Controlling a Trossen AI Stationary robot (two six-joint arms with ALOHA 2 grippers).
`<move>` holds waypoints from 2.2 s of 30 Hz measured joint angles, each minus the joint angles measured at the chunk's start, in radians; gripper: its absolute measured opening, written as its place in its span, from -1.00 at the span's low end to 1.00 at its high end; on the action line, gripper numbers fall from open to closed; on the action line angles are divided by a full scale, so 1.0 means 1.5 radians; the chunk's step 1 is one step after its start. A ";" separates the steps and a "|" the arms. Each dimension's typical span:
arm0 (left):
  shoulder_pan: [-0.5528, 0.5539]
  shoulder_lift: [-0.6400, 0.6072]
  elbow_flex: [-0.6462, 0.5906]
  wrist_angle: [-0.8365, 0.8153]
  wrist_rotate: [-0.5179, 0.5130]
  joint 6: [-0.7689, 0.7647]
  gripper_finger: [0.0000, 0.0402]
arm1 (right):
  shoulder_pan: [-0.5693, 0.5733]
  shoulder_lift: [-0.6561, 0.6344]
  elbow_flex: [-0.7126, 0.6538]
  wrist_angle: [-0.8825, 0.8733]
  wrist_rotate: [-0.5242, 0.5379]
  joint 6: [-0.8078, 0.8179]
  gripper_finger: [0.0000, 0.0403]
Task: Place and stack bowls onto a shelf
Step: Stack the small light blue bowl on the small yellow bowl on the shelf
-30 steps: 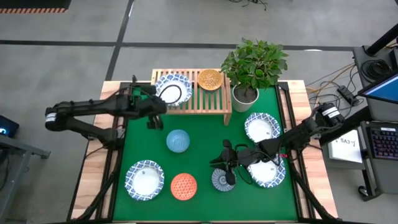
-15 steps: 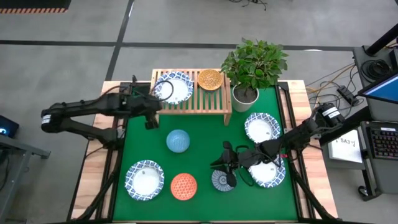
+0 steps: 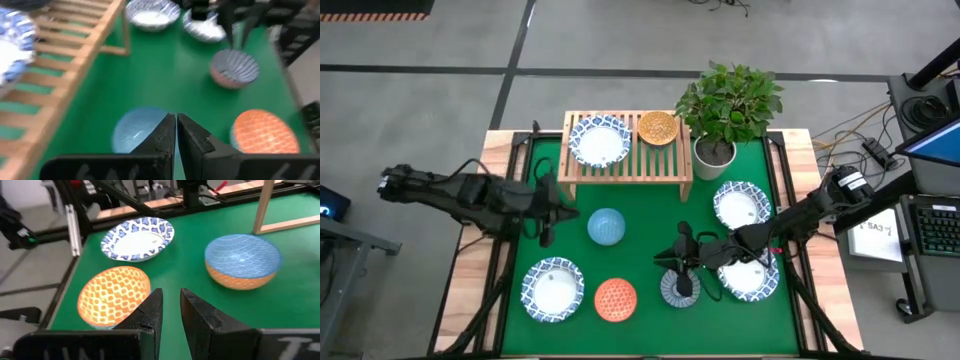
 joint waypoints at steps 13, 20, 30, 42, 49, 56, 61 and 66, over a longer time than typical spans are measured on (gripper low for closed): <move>-0.060 -0.110 -0.065 0.164 -0.089 0.053 -1.00 | -0.059 0.066 0.258 -0.339 0.009 -0.068 -0.72; -0.060 -0.169 -0.096 0.195 -0.096 0.047 -1.00 | -0.099 0.172 0.420 -0.456 -0.009 -0.146 -0.72; -0.060 -0.228 -0.139 0.197 -0.096 0.040 -1.00 | -0.153 0.300 0.576 -0.511 -0.192 -0.232 -0.72; -0.060 -0.249 -0.153 0.197 -0.096 0.047 -1.00 | -0.179 0.419 0.678 -0.546 -0.202 -0.281 -0.69; -0.060 -0.248 -0.156 0.194 -0.097 0.047 -1.00 | -0.185 0.473 0.737 -0.568 -0.202 -0.297 -0.37; -0.060 -0.247 -0.156 0.190 -0.098 0.054 -1.00 | -0.193 0.489 0.740 -0.581 -0.200 -0.292 -0.13; -0.060 -0.245 -0.156 0.189 -0.101 0.064 -1.00 | -0.198 0.489 0.718 -0.582 -0.185 -0.275 -0.16; -0.060 -0.240 -0.156 0.188 -0.101 0.065 -1.00 | -0.200 0.500 0.708 -0.578 -0.184 -0.269 -0.26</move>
